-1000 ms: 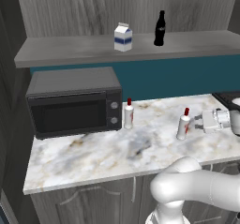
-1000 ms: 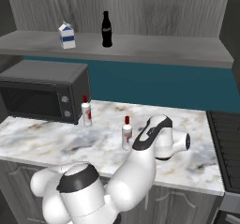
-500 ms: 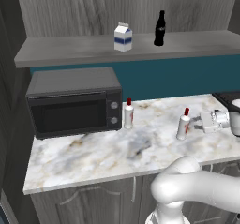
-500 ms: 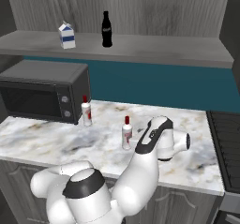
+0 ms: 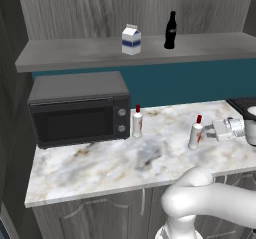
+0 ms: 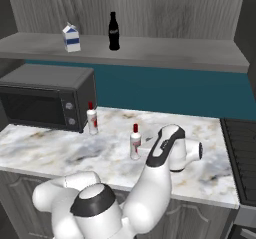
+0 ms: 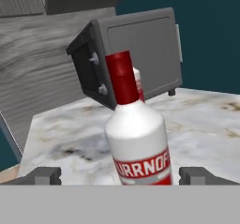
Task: Sort all alcoholic drinks to one cabinet, and non-alcoholic drinks to the other.
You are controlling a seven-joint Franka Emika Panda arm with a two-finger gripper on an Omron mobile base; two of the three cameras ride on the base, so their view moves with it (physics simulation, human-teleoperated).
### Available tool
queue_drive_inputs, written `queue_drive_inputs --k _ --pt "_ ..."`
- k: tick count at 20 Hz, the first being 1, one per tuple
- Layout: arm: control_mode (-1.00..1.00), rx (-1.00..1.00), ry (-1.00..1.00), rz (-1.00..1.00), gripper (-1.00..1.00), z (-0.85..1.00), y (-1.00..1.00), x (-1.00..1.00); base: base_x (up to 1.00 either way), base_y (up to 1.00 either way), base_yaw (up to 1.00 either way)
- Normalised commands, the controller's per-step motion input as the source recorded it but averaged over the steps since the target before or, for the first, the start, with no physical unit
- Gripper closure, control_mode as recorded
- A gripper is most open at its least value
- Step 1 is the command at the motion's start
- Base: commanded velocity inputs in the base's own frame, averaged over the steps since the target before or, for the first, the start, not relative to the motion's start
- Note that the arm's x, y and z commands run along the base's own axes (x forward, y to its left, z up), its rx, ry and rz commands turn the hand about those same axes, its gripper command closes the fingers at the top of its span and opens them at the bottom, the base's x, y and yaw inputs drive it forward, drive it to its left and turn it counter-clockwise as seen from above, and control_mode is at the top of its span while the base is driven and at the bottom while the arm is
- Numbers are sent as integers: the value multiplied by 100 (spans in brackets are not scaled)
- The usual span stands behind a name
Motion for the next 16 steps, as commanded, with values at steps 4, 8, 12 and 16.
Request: queue_drive_inputs --k 4,8,12,16 --pt "-100 2 1 1 -100 0 1 3 0 0 0" --pt "-100 1 0 1 -100 -2 6 7 0 0 0" --pt "-100 0 0 1 -100 -6 8 16 0 0 0" --pt "-100 0 0 2 -100 -9 3 15 0 0 0"
